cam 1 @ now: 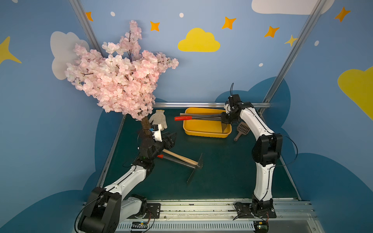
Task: Put the small hoe into the storage box
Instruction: Place the hoe in the storage box.
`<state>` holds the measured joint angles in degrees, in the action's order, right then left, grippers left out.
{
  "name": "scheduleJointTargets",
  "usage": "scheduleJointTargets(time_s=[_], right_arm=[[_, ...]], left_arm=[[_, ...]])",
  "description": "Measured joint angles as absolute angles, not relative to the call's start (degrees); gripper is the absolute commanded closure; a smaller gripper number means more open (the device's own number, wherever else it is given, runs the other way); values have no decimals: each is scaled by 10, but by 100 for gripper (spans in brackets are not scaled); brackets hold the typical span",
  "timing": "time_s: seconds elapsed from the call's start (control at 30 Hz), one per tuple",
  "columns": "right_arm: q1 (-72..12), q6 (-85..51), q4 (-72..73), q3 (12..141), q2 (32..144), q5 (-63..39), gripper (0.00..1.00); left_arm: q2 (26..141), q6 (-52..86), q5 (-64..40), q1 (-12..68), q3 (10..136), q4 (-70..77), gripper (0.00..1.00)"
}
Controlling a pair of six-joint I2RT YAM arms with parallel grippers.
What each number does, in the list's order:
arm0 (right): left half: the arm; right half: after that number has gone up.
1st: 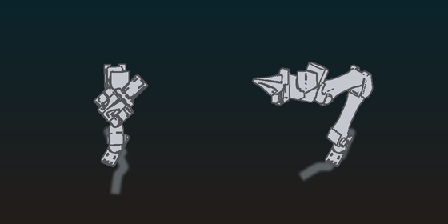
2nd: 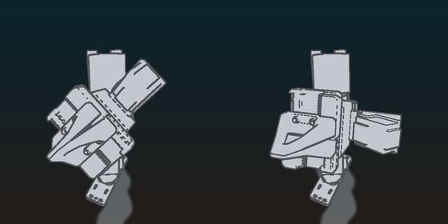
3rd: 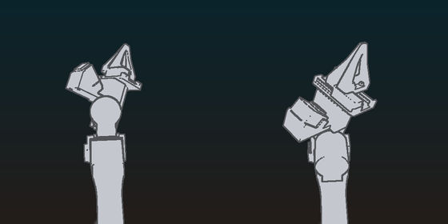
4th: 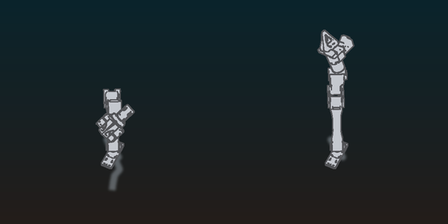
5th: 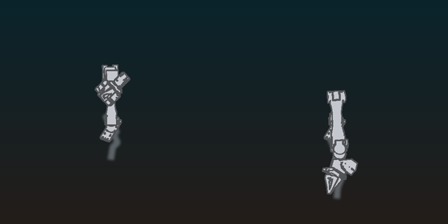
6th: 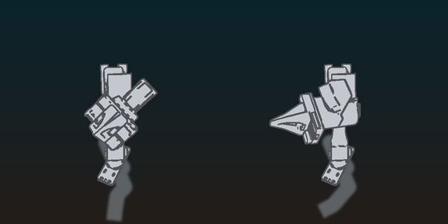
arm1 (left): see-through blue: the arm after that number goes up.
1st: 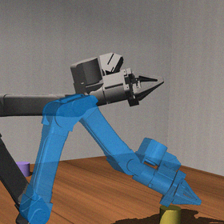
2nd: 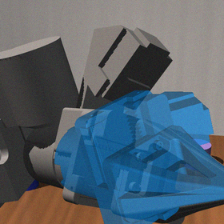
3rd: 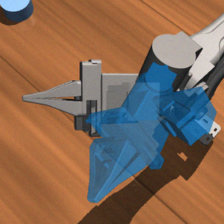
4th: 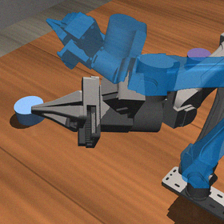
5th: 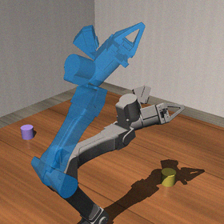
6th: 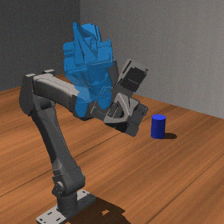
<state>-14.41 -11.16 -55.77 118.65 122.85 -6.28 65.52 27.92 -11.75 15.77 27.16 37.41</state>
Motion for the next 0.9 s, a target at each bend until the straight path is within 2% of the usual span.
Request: scheduleJointTargets(time_s=[0.27,0.63,0.9], right_arm=[[-137,-90,-587,1197,1252,-82,100],[-143,-88,-595,1203,1264,-47,100],[-143,-88,-601,1255,1300,-32,100]], left_arm=[[619,241,-77,151,271,281,35],[615,232,-69,143,271,250,35],[611,224,-69,137,271,227,35]])
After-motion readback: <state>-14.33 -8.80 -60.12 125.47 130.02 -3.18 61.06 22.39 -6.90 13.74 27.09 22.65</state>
